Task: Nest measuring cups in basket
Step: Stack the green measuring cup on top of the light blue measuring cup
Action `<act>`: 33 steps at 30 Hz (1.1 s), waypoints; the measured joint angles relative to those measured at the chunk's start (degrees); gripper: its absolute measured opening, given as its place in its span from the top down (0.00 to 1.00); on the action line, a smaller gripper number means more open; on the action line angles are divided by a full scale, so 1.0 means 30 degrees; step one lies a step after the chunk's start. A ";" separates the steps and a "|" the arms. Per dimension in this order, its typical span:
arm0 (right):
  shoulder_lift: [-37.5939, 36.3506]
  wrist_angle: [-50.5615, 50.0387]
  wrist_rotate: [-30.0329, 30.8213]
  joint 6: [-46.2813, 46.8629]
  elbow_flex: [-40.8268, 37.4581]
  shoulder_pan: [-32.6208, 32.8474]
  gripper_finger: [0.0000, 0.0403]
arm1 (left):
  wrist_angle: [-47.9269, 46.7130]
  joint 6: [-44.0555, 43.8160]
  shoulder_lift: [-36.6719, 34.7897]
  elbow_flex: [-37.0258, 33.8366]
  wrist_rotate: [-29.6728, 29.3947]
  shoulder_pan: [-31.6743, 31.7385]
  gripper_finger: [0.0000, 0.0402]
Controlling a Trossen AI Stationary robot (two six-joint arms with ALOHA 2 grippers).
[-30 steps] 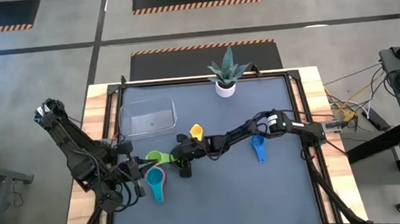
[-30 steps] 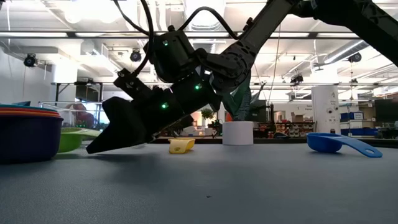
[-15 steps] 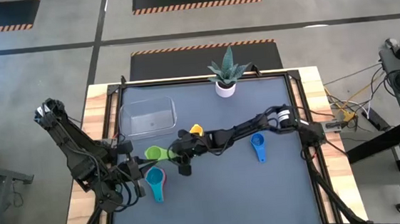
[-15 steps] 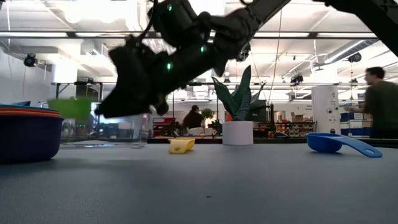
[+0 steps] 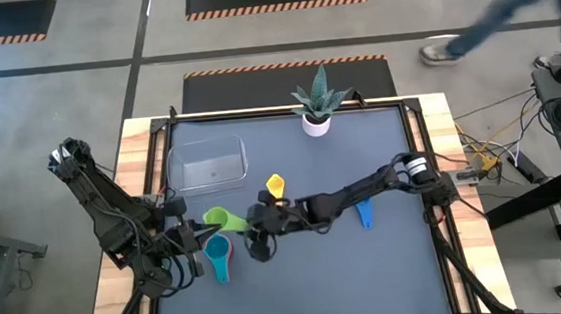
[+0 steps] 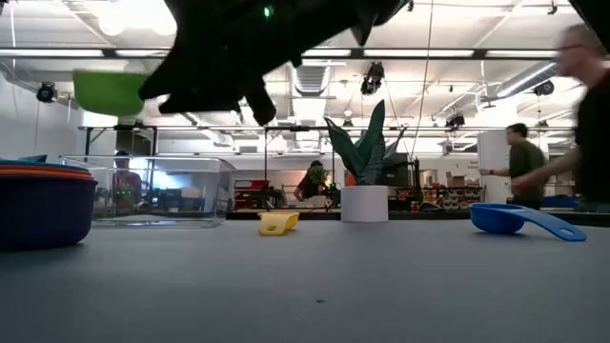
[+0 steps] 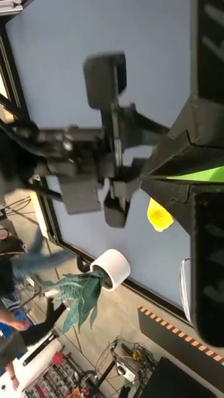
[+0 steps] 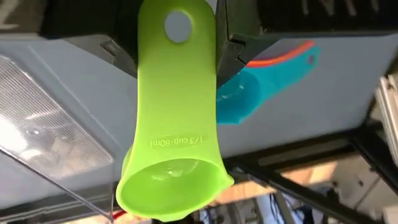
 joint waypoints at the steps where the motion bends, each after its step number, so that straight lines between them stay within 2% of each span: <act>1: -0.0004 0.0189 0.0366 0.0322 0.0014 0.0253 0.72 | 0.0004 0.0000 0.0000 0.0000 -0.0001 0.0000 1.00; 8: 0.0161 0.0984 0.2970 0.2896 0.0084 0.1772 0.72 | 0.0000 0.0095 0.0000 0.0000 0.0005 0.0000 1.00; 12: 0.0647 0.2230 0.3887 0.3176 0.0084 0.2410 0.71 | 0.0001 0.0088 0.0000 0.0000 0.0023 0.0000 1.00; 22: 0.1859 0.4382 0.4535 0.3552 0.0230 0.2798 0.71 | 0.0022 0.0088 -0.0007 0.0000 0.0046 0.0000 1.00; 33: 0.2973 0.4341 0.3672 0.3130 0.0514 0.2912 0.71 | -0.0006 0.0158 -0.0007 0.0000 0.0039 0.0000 1.00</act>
